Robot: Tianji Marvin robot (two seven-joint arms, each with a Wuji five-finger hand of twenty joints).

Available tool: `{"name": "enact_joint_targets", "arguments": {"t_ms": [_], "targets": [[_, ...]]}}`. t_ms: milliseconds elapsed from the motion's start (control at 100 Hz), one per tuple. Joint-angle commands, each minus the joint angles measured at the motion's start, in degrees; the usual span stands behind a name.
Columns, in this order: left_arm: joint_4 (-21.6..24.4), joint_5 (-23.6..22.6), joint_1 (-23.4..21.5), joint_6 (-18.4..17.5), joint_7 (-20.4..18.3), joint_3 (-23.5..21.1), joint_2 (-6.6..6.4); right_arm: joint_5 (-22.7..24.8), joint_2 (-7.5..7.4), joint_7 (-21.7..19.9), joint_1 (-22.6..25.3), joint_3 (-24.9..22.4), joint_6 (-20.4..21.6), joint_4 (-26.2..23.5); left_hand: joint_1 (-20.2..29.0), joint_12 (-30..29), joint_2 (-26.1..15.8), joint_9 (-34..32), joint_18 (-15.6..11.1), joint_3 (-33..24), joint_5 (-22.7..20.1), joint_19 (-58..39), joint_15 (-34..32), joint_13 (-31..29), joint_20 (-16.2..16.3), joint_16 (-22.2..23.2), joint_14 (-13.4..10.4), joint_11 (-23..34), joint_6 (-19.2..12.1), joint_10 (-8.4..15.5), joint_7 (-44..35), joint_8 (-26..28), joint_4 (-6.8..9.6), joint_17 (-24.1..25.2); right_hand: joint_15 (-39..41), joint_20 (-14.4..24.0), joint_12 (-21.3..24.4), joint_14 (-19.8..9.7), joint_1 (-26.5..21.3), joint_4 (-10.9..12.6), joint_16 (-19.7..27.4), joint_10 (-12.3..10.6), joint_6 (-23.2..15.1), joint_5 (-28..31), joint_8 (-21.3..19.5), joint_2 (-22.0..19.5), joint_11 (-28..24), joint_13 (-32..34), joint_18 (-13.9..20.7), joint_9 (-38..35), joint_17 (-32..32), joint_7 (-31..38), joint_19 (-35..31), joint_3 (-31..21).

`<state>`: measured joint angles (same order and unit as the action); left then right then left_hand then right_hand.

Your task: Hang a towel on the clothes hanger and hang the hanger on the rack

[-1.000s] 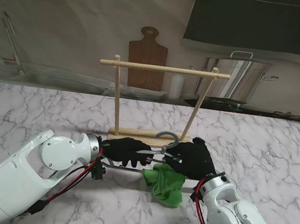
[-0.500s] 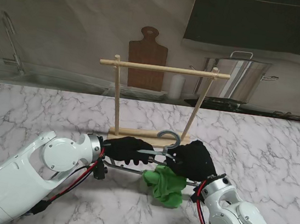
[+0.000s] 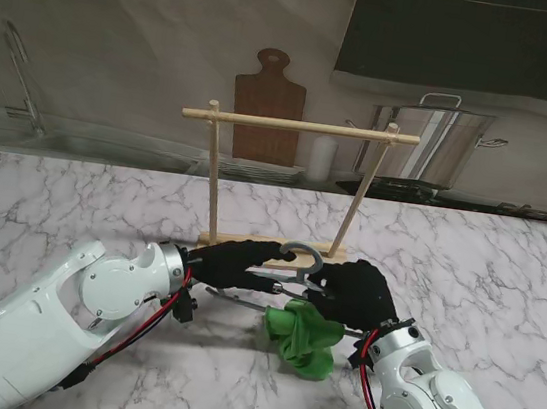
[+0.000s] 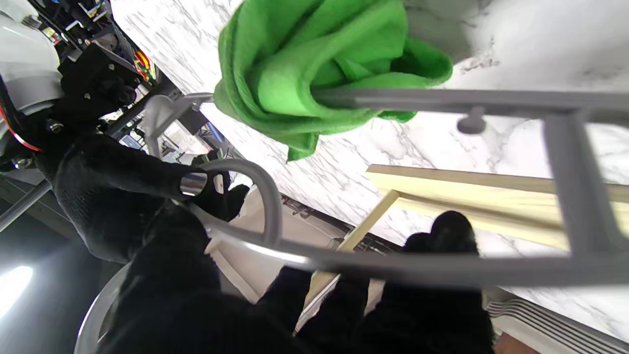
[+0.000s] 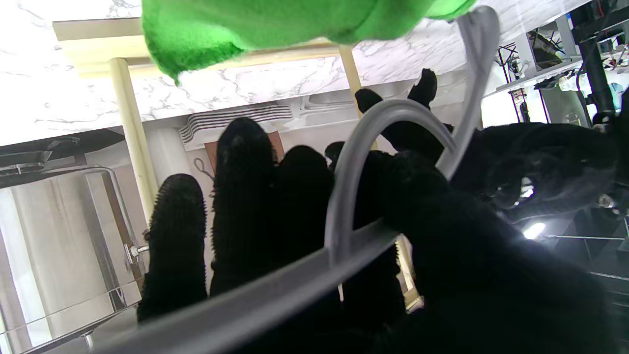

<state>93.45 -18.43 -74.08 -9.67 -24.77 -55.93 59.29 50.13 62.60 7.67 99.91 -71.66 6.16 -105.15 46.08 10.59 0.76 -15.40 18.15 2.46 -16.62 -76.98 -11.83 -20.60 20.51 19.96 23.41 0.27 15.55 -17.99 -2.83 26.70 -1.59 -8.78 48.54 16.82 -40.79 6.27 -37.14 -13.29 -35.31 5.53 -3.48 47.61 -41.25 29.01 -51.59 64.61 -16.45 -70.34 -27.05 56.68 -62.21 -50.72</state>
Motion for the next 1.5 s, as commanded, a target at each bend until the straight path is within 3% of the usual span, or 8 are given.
{"name": "enact_joint_targets", "arguments": {"t_ms": [0, 200, 290, 610, 1030, 1490], "targets": [[-0.19, 0.18, 0.09, 0.37, -0.13, -0.01, 0.37, -0.08, 0.12, -0.01, 0.32, -0.17, -0.33, 0.33, -1.91, -2.33, 1.27, 4.02, -0.14, -0.34, 2.95, 41.37, 0.75, 1.63, -1.17, -1.44, 0.52, -1.08, 0.4, -0.33, 1.82, -2.56, 0.18, 0.87, 0.95, 1.0, -0.64, -1.58, -3.25, -0.79, -0.8, 3.78, -2.12, 2.1, -0.76, 1.41, -2.11, 2.55, 1.51, -1.6, -0.76, 2.18, -1.38, -3.01], [0.03, -0.57, -0.47, -0.05, 1.05, -0.64, 0.56, -0.06, 0.39, 1.5, 0.28, -0.26, -1.24, 0.52, -2.26, -3.24, 1.32, 4.56, -0.39, -0.39, 4.82, 42.03, 0.69, 2.59, -1.12, -1.73, 0.54, -1.05, 0.57, -0.47, 2.64, -4.28, 0.17, 1.33, 1.41, 0.94, -0.79, -1.52, -2.94, -0.86, -0.92, 3.73, -2.02, 2.23, -0.72, 1.42, -2.42, 3.51, 1.21, -2.25, -1.54, 2.16, -1.97, -3.15], [0.96, -1.2, -1.76, -0.24, 1.65, -1.95, 0.56, 0.42, 0.53, 2.66, 0.32, -0.67, -1.64, 0.71, -1.4, -2.9, 0.04, 2.3, -1.0, -0.77, 3.3, 42.35, 0.4, 2.32, -1.05, -1.66, -0.29, -0.31, -0.08, 0.17, 1.78, -4.51, 0.22, 1.62, 1.48, 0.98, -0.73, -1.56, -2.53, -0.96, -0.89, 3.51, -2.35, 2.18, -0.62, 1.3, -2.35, 3.48, 0.76, -2.26, -1.29, 2.03, -2.31, -3.13], [6.47, -6.57, -10.29, -0.19, 5.9, -10.68, 0.79, 1.42, 1.31, 7.53, 1.34, -4.39, -3.0, -0.69, 2.89, 1.21, -3.99, -10.14, 1.22, -0.55, -5.02, 42.71, -1.28, -2.64, 0.76, 0.11, -1.77, 3.05, -1.52, 1.36, -3.24, -2.96, 0.21, 2.73, 2.62, 2.97, -0.03, -2.18, -1.44, -1.04, -0.65, 2.56, -3.42, 1.92, -0.15, 0.23, -2.37, 2.82, -0.57, -2.72, 0.81, 1.55, -5.14, -1.91], [8.58, -10.97, -18.94, -0.69, 12.23, -21.68, 1.72, -1.28, 3.33, 15.31, -0.13, -4.68, -8.47, -3.62, 4.29, 3.77, -4.3, -14.41, 2.76, -0.27, -6.71, 41.59, -1.84, -5.49, 2.98, 2.17, -1.83, 3.41, -1.78, 1.33, -3.76, -2.05, 0.3, 1.84, 4.96, 4.44, 0.42, -1.65, -1.06, -1.16, 0.06, 1.67, -1.44, 2.79, 1.63, 1.13, -3.7, 6.86, -0.31, -6.0, -1.66, 1.83, -7.66, -2.94], [5.86, -12.9, -20.2, 1.77, 13.77, -23.71, 1.97, -3.59, 4.47, 17.43, -2.84, -2.73, -15.22, -4.65, 4.79, 4.88, -4.42, -16.61, 3.3, -0.21, -9.18, 41.52, -1.68, -6.32, 4.16, 2.98, -1.93, 3.51, -1.75, 1.46, -4.55, -1.04, 0.31, 2.27, 6.24, 4.93, 0.75, -1.17, -1.62, -1.17, 0.4, 1.26, 0.34, 3.58, 3.12, 2.05, -4.57, 8.55, -0.3, -7.56, -2.85, 1.97, -9.23, -3.22]]}}
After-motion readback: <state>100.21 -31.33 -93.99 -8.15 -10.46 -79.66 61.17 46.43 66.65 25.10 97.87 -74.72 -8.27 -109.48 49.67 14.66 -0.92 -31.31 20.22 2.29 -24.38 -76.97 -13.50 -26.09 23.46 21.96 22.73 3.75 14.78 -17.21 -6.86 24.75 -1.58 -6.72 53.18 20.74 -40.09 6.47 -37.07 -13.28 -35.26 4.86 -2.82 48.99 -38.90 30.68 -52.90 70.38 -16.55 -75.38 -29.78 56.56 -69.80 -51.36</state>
